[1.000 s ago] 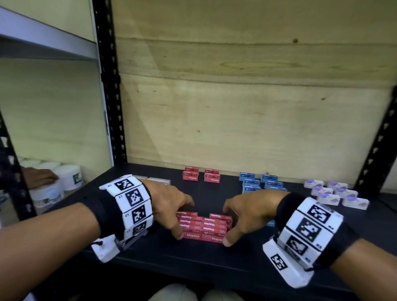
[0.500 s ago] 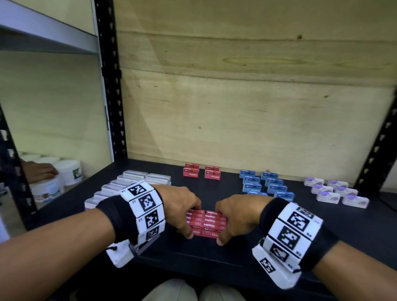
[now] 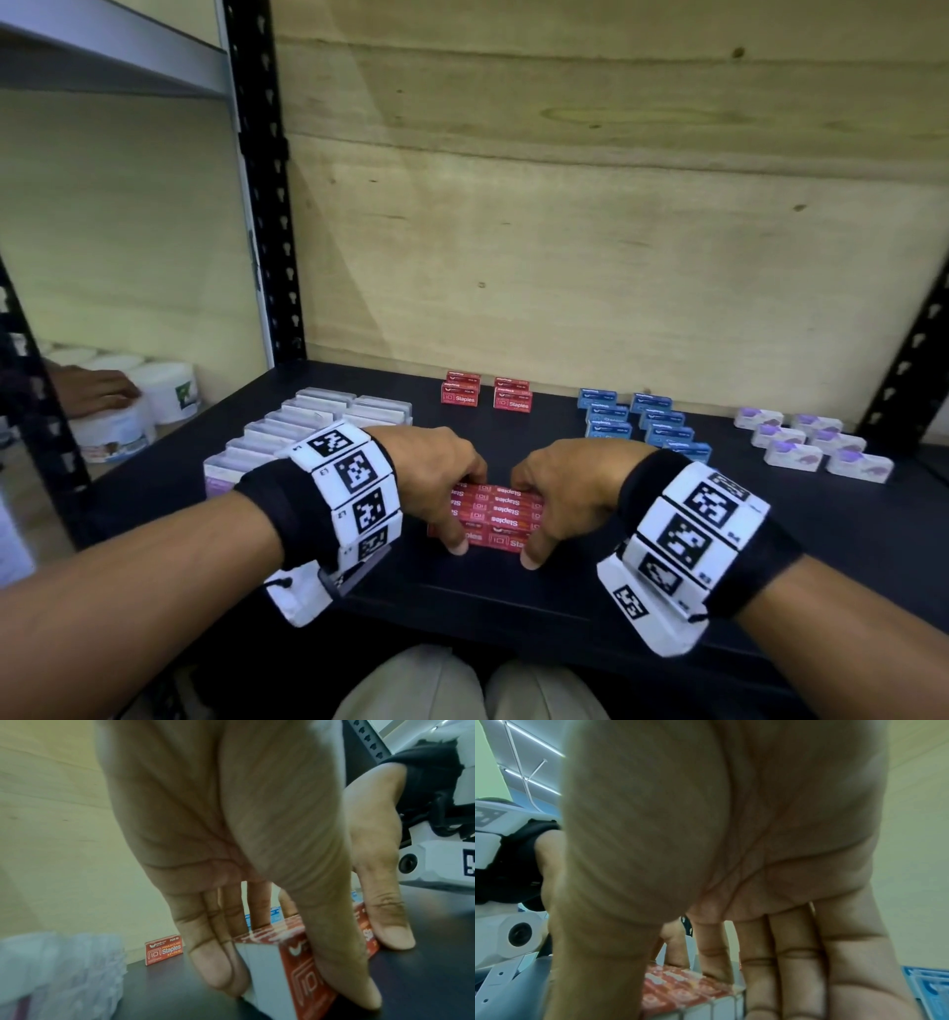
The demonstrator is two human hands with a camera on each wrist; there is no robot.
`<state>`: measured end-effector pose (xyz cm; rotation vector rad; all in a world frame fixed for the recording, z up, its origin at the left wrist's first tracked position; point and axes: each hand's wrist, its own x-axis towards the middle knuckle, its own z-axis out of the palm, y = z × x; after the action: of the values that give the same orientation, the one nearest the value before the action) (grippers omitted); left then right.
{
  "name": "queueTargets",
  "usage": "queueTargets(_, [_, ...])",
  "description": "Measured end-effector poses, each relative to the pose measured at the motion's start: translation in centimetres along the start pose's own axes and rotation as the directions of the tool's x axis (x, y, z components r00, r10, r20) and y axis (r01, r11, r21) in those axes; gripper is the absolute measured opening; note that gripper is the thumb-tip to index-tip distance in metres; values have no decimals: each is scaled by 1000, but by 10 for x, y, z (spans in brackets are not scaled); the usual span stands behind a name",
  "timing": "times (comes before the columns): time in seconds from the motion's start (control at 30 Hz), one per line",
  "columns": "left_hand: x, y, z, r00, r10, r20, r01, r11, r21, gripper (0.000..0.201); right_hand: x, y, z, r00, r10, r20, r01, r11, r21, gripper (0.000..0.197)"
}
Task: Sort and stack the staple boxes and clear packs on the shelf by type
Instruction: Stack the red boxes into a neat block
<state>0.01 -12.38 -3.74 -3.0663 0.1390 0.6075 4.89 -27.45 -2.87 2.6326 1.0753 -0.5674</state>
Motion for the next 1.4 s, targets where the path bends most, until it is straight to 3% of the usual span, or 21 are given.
queueTargets(0.37, [-1, 4, 2, 1000, -30, -3, 30, 999, 14, 64, 0, -4, -6, 997, 38, 68, -44, 996, 82, 50])
queueTargets(0.73, [-10, 8, 2, 999, -52, -17, 51, 999, -6, 67, 2, -15, -7, 989, 98, 115, -102, 994, 28, 54])
queueTargets(0.9, [-12, 8, 10, 998, -41, -41, 44, 998, 54, 62, 7, -15, -7, 985, 84, 152, -86, 996, 2, 42])
queueTargets(0.97, [-10, 7, 14, 998, -44, -54, 47, 997, 62, 71, 9, -12, -7, 977, 87, 194, -85, 996, -15, 46])
queueTargets(1.1, [-11, -7, -6, 998, -66, -20, 66, 998, -3, 104, 11, 0, -26, 960, 100, 261, -90, 995, -50, 73])
queueTargets(1.2, [-6, -23, -40, 993, -85, -83, 82, 996, -37, 91, 17, 18, -55, 980, 98, 174, -83, 992, -91, 81])
queueTargets(1.3, [14, -39, -72, 977, -127, -174, 135, 990, 35, 70, 39, 38, -80, 997, 70, 25, -68, 996, -57, 64])
queueTargets(1.4, [46, -58, -91, 972, -173, -161, 189, 978, 89, 53, 72, 57, -94, 996, 25, -83, -30, 998, -58, 45])
